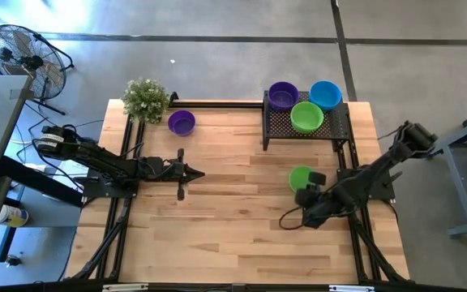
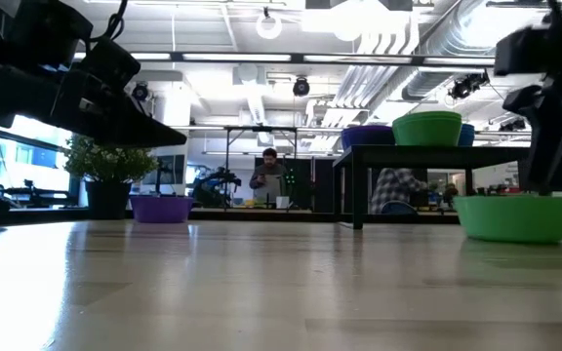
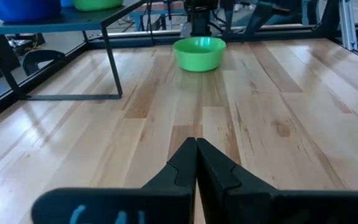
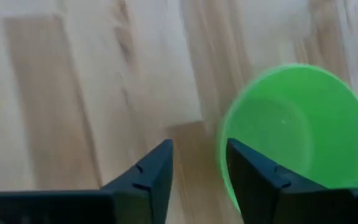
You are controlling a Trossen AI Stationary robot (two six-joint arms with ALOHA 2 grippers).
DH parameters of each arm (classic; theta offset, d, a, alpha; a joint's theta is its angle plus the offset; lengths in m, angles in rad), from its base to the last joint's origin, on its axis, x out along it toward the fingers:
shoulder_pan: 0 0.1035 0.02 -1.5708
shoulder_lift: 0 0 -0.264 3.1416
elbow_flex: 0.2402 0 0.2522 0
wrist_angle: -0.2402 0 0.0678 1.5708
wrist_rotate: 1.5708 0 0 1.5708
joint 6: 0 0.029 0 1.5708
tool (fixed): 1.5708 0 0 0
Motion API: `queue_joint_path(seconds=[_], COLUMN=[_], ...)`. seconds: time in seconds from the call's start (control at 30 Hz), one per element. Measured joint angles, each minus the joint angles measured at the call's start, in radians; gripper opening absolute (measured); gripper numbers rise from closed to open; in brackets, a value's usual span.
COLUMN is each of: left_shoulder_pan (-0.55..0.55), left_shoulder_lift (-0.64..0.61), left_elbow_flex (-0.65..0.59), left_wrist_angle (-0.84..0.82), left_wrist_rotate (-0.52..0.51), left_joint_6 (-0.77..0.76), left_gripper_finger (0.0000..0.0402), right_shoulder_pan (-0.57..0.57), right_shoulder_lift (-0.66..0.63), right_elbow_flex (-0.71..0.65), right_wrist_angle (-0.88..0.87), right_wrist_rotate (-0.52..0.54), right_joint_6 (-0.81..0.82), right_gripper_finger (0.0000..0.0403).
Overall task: Pick & Place Mini bowls
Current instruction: Stack the green bowl on the other green bowls on the shelf
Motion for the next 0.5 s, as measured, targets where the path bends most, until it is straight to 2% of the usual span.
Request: queue_joint_path(seconds=[0.33, 0.5], left_shoulder_pan=[0.0, 0.0], left_shoulder_lift=[0.0, 0.0], left_elbow_flex=[0.0, 0.0], left_wrist_angle=[-0.005, -0.005], left_wrist_rotate=[0.0, 0.0], left_joint_6=[0.0, -0.001], left_gripper_finger=[0.0, 0.0], right_shoulder_pan=[-0.077, -0.1], right_shoulder_lift=[0.082, 0.121], right_elbow_flex=[0.0, 0.0], right_wrist_angle=[-0.079, -0.063], right_wrist_rotate=[0.013, -0.018], right_joint_6=[0.025, 0.002], right_gripper_finger=[0.0149, 0.0125])
